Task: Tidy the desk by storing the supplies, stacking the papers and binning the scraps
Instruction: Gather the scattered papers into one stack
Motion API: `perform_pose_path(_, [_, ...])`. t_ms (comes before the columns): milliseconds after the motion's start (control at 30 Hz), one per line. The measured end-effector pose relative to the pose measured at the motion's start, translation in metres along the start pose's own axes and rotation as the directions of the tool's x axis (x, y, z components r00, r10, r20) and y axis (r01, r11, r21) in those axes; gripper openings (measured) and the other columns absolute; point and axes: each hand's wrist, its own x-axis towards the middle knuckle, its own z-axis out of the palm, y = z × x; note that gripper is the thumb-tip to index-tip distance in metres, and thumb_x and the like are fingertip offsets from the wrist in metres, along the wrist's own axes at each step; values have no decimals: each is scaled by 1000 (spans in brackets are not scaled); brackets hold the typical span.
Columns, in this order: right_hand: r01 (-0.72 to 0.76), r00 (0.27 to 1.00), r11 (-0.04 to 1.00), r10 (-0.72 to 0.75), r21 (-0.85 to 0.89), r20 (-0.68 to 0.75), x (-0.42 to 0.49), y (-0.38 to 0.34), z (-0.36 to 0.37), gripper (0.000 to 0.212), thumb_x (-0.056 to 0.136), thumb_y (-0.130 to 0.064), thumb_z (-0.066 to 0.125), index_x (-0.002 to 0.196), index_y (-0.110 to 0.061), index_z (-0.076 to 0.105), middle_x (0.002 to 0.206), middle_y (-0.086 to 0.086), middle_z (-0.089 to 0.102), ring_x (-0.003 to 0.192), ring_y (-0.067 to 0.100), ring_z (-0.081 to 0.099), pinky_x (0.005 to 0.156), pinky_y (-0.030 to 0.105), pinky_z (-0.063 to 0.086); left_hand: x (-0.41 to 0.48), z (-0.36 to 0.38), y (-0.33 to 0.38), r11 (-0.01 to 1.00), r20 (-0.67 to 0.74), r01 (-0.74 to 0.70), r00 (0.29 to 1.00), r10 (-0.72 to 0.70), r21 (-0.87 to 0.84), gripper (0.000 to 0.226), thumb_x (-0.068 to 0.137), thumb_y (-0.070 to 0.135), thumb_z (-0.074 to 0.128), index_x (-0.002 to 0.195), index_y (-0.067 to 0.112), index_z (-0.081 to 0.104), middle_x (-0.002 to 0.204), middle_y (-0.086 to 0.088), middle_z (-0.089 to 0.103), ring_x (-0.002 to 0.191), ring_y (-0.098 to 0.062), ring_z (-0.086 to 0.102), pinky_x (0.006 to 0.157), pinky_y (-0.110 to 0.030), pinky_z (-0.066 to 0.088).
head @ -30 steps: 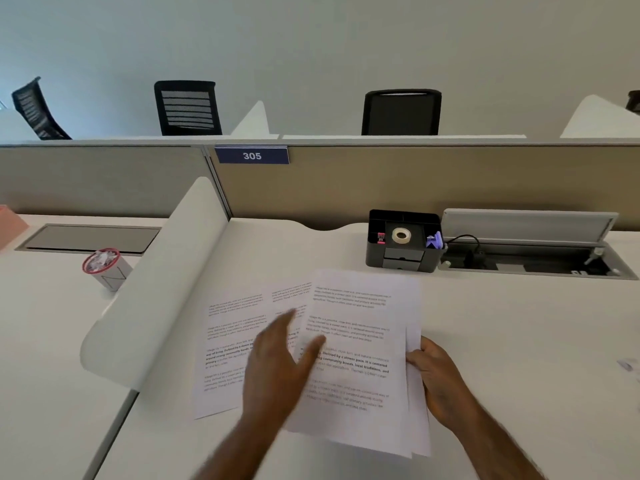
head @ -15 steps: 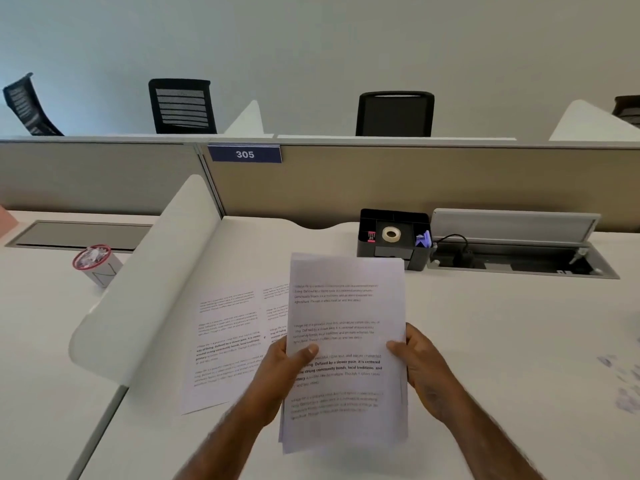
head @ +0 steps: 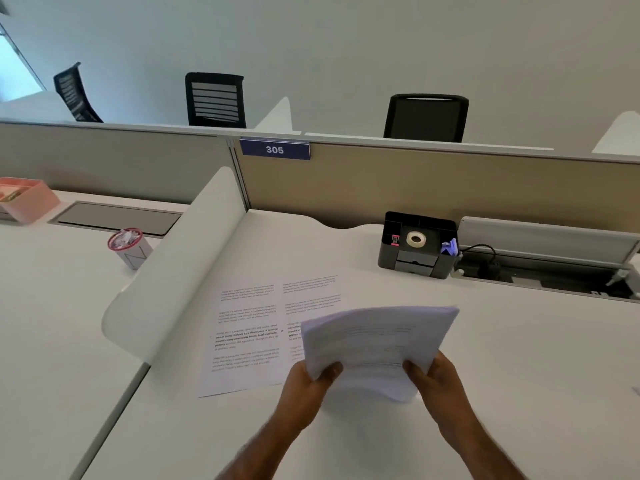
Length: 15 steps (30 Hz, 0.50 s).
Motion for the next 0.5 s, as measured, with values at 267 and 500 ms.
perform_pose_path(267, [-13, 992, 997, 22, -72, 124, 31, -28, 62, 31, 91, -3, 58, 103, -29, 68, 99, -10, 76, 86, 10, 73, 77, 32, 60, 15, -58, 23, 991, -40, 42, 998, -47, -125, 21, 104, 23, 59, 118, 14, 72, 108, -5, 80, 97, -25, 78, 84, -39, 63])
perform_pose_path(500, [-183, 982, 912, 154, -367, -108, 73, 4, 117, 34, 96, -44, 56, 91, -10, 61, 92, 7, 69, 80, 22, 65, 74, 36, 54, 3, -172, -1, 957, -188, 110, 968, -164, -270, 21, 102, 12, 56, 114, 5, 71, 109, -19, 78, 90, -31, 78, 73, -33, 64])
